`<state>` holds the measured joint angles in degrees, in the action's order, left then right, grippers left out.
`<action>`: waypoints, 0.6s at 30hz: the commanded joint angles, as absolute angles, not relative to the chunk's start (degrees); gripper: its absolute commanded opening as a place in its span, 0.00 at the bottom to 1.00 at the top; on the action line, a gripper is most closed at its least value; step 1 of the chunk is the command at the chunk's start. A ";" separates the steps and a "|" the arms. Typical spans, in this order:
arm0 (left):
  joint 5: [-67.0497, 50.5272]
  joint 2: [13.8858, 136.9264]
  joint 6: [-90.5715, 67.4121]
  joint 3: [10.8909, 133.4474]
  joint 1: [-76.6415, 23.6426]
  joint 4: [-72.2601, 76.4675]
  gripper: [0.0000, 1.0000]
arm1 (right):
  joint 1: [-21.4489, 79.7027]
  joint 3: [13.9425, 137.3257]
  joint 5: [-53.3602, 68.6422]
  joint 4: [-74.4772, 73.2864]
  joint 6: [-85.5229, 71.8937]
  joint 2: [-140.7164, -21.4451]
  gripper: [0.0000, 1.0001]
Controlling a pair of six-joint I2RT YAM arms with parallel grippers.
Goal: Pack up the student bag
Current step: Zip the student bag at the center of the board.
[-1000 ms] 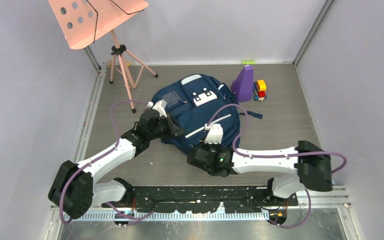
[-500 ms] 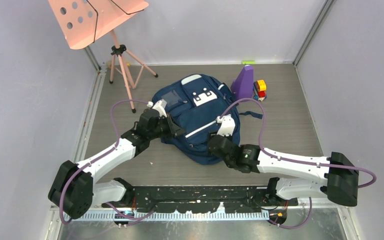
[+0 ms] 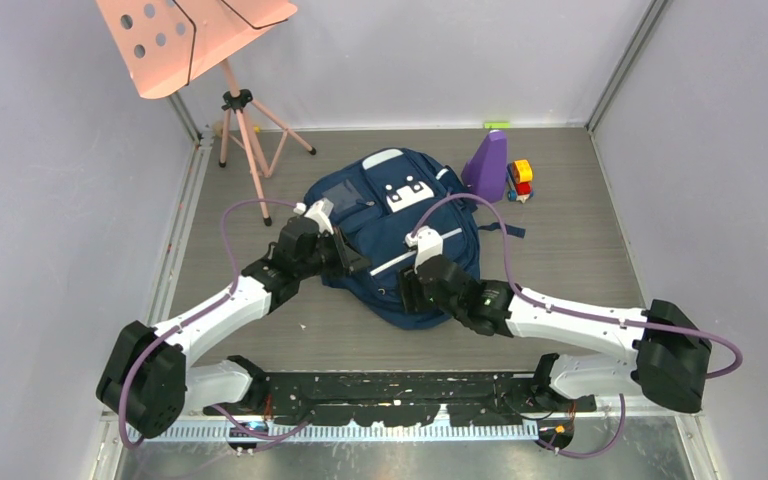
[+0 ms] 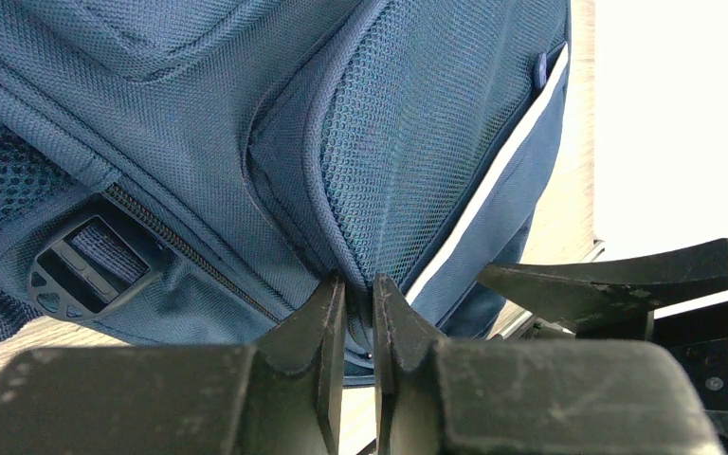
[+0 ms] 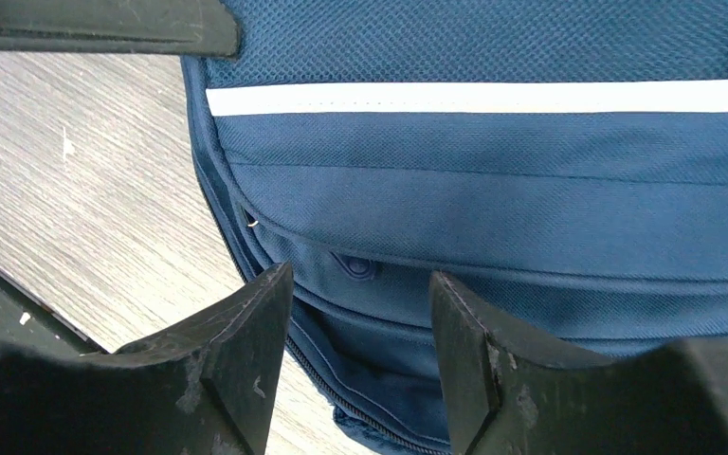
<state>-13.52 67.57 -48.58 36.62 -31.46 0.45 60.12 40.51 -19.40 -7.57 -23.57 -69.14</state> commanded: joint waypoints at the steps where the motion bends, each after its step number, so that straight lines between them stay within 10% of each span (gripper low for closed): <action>1: -14.53 66.10 -46.98 40.64 -31.11 3.14 0.00 | 59.70 41.29 -16.04 -3.07 -18.93 -70.80 0.60; 18: -14.62 66.33 -46.41 41.61 -31.11 1.59 0.00 | 59.47 41.95 -17.33 3.87 -16.43 -77.18 0.46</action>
<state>-13.10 67.57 -47.31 37.50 -31.24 -1.67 59.75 40.60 -15.07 -2.48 -18.35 -76.16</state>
